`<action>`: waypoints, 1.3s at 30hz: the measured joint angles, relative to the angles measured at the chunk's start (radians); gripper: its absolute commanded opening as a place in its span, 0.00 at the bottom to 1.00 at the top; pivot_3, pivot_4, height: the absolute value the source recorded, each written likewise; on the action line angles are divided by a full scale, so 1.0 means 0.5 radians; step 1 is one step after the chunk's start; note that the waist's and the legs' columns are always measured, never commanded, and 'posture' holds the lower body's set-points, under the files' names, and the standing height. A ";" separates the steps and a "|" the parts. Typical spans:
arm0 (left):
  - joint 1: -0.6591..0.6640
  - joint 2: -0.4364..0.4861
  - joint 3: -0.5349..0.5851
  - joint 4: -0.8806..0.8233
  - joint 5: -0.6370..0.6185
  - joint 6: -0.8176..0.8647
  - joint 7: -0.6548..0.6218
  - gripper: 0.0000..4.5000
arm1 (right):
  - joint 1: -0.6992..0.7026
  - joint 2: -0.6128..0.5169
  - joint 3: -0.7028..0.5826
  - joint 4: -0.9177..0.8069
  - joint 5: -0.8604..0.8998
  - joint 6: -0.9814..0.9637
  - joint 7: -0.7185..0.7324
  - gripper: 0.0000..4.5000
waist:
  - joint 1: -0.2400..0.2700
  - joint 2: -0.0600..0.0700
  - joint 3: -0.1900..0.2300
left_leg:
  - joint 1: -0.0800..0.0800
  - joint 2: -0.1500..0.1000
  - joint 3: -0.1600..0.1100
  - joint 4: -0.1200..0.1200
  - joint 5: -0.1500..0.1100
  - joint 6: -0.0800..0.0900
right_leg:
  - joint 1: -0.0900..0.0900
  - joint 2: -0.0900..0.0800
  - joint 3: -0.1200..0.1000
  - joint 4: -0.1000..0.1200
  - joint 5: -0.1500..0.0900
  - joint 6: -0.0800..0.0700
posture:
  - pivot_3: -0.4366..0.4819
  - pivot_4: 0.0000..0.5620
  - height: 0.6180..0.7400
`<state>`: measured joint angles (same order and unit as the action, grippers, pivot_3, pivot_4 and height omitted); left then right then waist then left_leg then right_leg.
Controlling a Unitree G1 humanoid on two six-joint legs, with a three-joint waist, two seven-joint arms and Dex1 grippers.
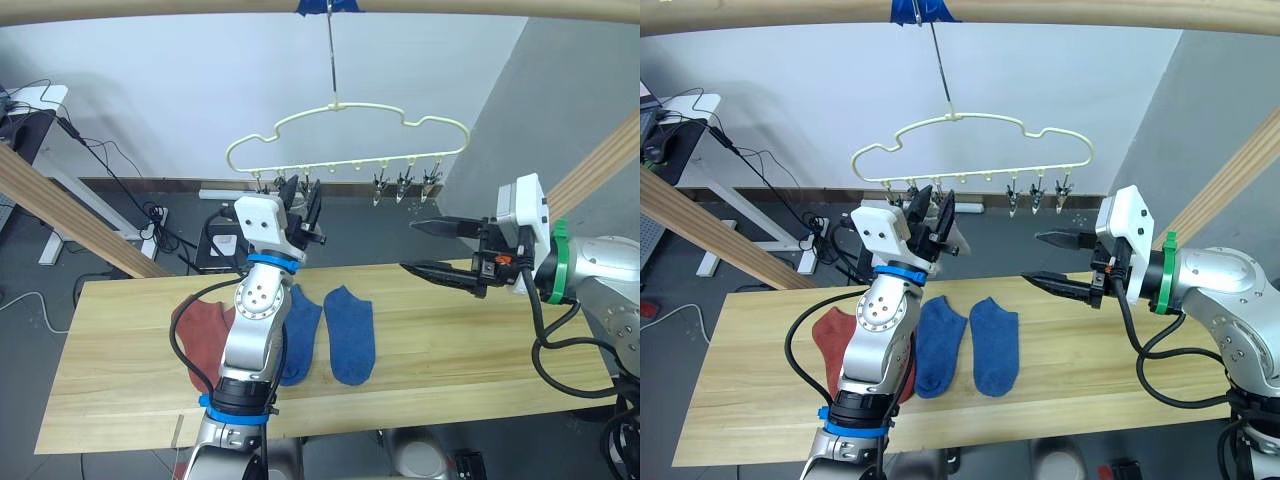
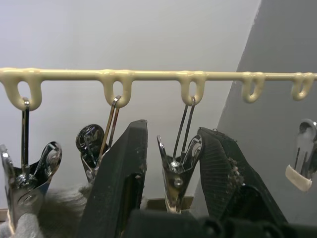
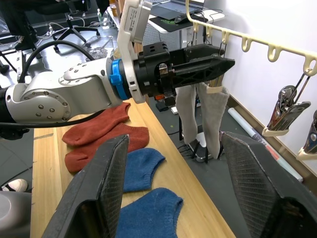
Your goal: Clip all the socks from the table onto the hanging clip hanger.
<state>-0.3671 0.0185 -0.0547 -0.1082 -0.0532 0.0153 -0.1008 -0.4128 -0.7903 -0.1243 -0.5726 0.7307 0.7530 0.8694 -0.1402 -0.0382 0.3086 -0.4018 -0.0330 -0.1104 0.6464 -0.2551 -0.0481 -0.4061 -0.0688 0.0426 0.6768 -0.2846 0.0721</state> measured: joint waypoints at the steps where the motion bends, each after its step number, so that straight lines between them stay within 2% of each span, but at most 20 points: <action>1: 0.000 -0.001 0.000 -0.001 -0.004 0.002 -0.001 0.20 | 0.000 0.000 0.000 0.000 0.000 0.000 -0.002 0.68 | 0.000 0.000 0.000 | 0.000 0.000 0.000 0.000 0.000 0.000 | 0.000 0.000 0.000 0.000 0.000 0.000 | 0.13 0.54 1.00; 6: 0.000 -0.010 -0.001 -0.007 -0.010 0.005 -0.001 0.01 | -0.005 0.001 0.010 0.005 0.000 0.000 -0.006 0.68 | 0.000 0.000 0.000 | 0.000 0.000 0.000 0.000 0.000 0.000 | 0.000 0.000 0.000 0.001 0.000 0.000 | 0.14 0.54 1.00; 14: -0.001 -0.006 0.002 -0.014 -0.016 0.011 -0.002 0.00 | -0.013 0.002 0.026 0.019 -0.006 -0.003 -0.008 0.68 | 0.000 0.000 0.000 | 0.000 0.000 0.000 0.001 0.000 0.000 | 0.000 0.000 0.000 0.001 0.000 0.000 | 0.14 0.53 1.00; 17: -0.001 0.016 0.006 -0.044 -0.045 0.059 -0.027 0.00 | 0.018 0.006 0.074 0.007 -0.059 -0.002 -0.077 0.82 | -0.001 0.000 0.000 | 0.000 0.000 -0.001 0.000 0.000 0.000 | 0.000 0.000 -0.001 0.001 0.000 0.000 | 0.15 0.55 1.00; 19: 0.000 0.063 0.013 -0.100 -0.106 0.134 -0.093 0.00 | 0.128 0.024 0.171 -0.010 -0.171 0.002 -0.190 0.97 | 0.000 0.000 0.000 | 0.000 0.001 -0.002 0.000 0.000 0.000 | 0.000 0.000 -0.001 0.001 0.000 0.000 | 0.15 0.55 1.00; 20: 0.002 0.099 0.030 -0.130 -0.150 0.181 -0.139 0.00 | 0.200 0.046 0.239 -0.021 -0.231 0.003 -0.248 1.00 | 0.000 0.000 0.000 | 0.000 0.001 -0.001 -0.001 0.000 0.000 | 0.000 0.000 -0.001 0.001 0.000 0.000 | 0.17 0.56 1.00; 23: 0.003 0.223 0.078 -0.234 -0.302 0.330 -0.289 0.00 | 0.341 0.203 0.425 -0.047 -0.381 -0.001 -0.438 1.00 | -0.007 0.000 0.001 | 0.001 0.001 0.001 -0.001 0.000 0.000 | -0.001 0.001 0.002 0.003 0.000 0.000 | 0.18 0.58 1.00; 25: 0.002 0.390 0.125 -0.297 -0.428 0.454 -0.436 0.00 | 0.415 0.401 0.661 -0.051 -0.633 -0.038 -0.690 1.00 | -0.012 -0.001 0.001 | 0.002 0.009 0.000 -0.001 0.000 -0.001 | -0.002 0.009 0.001 0.004 0.000 0.000 | 0.18 0.59 1.00; 29: -0.004 0.553 0.229 -0.356 -0.580 0.615 -0.576 0.00 | 0.516 0.566 0.997 0.062 -0.983 -0.154 -0.919 1.00 | -0.004 0.004 0.007 | 0.003 0.010 0.000 0.000 0.001 -0.001 | -0.002 0.011 0.002 0.004 0.000 -0.001 | 0.20 0.61 1.00; 33: -0.019 0.633 0.245 -0.399 -0.676 0.712 -0.670 0.00 | 0.549 0.695 1.141 0.268 -1.261 -0.381 -1.044 1.00 | 0.003 0.002 0.010 | 0.003 0.012 -0.001 0.000 0.000 -0.001 | -0.002 0.012 0.002 0.003 0.000 -0.001 | 0.24 0.62 1.00; 35: -0.033 0.668 0.253 -0.410 -0.694 0.741 -0.701 0.00 | 0.544 0.821 1.179 0.517 -1.382 -0.505 -1.134 1.00 | 0.003 0.002 0.011 | 0.004 0.015 0.000 -0.001 0.000 -0.002 | -0.002 0.015 0.002 0.003 0.002 -0.004 | 0.25 0.62 1.00; 39: -0.031 0.667 0.259 -0.426 -0.727 0.785 -0.702 0.00 | 0.539 0.980 1.175 0.823 -1.463 -0.626 -1.175 1.00 | 0.005 0.001 0.020 | 0.004 0.016 -0.001 -0.001 0.000 -0.002 | -0.002 0.016 0.002 0.003 0.003 -0.005 | 0.26 0.62 1.00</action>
<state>-0.3829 0.3520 0.0747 -0.3210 -0.4165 0.4078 -0.4516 -0.1433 -0.3003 0.4633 -0.1612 -0.0009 0.4402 0.2817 -0.1379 -0.0374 0.3188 -0.4000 -0.0249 -0.1107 0.6457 -0.2549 -0.0489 -0.4073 -0.0608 0.0438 0.6783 -0.2831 0.0695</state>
